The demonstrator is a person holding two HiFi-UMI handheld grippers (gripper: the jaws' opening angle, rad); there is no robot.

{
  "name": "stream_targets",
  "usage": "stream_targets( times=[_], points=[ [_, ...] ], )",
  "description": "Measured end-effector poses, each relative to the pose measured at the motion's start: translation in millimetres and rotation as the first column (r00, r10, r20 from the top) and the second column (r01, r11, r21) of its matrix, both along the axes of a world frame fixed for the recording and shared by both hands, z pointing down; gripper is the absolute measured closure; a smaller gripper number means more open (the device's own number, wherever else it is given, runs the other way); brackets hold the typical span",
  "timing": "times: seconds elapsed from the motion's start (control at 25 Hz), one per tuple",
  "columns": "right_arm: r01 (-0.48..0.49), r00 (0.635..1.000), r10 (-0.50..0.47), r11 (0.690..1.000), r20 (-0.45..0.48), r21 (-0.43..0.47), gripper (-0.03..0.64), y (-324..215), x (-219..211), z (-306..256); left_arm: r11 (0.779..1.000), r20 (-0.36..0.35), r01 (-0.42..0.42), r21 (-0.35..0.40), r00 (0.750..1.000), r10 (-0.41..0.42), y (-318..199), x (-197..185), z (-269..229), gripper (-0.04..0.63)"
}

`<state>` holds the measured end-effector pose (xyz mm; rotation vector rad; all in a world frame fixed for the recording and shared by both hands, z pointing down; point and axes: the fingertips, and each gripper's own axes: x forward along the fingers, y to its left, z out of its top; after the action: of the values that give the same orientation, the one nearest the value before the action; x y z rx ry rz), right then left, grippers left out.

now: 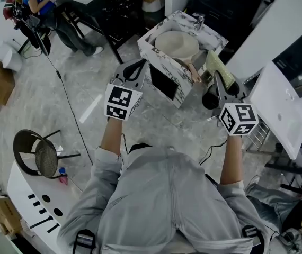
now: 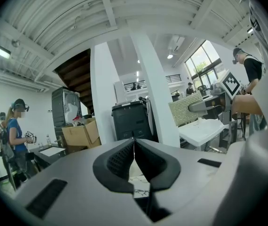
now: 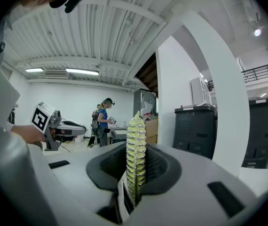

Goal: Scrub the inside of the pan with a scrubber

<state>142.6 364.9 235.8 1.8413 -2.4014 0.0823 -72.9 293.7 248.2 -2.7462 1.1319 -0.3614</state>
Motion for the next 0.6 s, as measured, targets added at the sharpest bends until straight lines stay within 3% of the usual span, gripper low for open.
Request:
stream_targets(
  times=[0.32,0.6],
  points=[
    [0.031,1.0,-0.031,0.999,-0.003,-0.027,0.532,1.8,30.1,10.1,0.999,-0.006,0.042,-0.023,0.999,-0.043,6.6,28.2,11.5,0.572],
    [0.031,1.0,-0.031,0.998,-0.004,-0.05,0.531,-23.1,42.3,22.6,0.998,-0.009,0.06,-0.036,0.998,-0.06,-23.4,39.6,23.0,0.572]
  ],
)
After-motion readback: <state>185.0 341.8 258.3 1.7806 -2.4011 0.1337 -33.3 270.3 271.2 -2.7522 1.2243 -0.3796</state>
